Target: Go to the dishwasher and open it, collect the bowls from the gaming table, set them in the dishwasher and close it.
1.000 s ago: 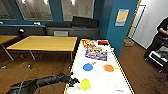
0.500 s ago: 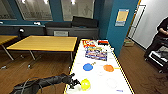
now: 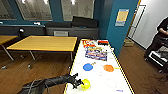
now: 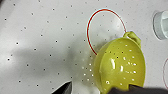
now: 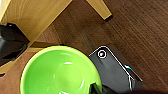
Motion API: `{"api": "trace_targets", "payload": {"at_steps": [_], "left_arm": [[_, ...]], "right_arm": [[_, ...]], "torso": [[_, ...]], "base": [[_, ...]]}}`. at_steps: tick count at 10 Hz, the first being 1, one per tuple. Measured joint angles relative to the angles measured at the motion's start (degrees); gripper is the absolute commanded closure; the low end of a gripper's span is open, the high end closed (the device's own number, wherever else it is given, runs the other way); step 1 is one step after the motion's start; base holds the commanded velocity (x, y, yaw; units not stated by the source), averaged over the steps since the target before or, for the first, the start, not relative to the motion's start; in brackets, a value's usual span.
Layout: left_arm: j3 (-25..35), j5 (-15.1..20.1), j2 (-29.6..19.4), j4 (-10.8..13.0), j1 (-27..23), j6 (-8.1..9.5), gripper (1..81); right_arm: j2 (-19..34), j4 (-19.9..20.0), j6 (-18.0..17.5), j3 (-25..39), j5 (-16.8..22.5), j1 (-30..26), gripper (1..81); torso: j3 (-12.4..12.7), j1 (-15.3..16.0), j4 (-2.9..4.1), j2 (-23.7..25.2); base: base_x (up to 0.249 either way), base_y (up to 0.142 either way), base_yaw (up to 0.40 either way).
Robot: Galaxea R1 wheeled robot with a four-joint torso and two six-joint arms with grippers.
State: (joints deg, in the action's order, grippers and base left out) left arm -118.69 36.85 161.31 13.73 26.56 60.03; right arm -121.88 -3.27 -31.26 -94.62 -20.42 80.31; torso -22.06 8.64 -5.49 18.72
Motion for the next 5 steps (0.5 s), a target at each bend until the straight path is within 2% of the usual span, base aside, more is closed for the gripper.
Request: {"api": "trace_targets", "payload": {"at_steps": [2,4,5], "left_arm": [[-1.84,0.18,0.79,0.22,0.2,3.01,1.0],[-3.54,1.21,0.96,0.35,0.33,4.52,1.0],[-3.75,1.32,1.1,0.51,0.33,4.52,1.0]], "right_arm": [[-0.02,0.0,0.0,0.0,-0.02,0.0,81.1],[-0.02,0.0,0.0,-0.06,-0.02,-0.02,81.1],[-0.02,0.02,-0.02,-0.06,0.0,-0.02,81.1]], "torso": [[0.0,0.0,0.0,0.0],[0.0,0.0,0.0,0.0],[0.0,0.0,0.0,0.0]], "base": [[0.0,0.0,0.0],[0.0,0.0,0.0],[0.0,0.0,0.0]]}}
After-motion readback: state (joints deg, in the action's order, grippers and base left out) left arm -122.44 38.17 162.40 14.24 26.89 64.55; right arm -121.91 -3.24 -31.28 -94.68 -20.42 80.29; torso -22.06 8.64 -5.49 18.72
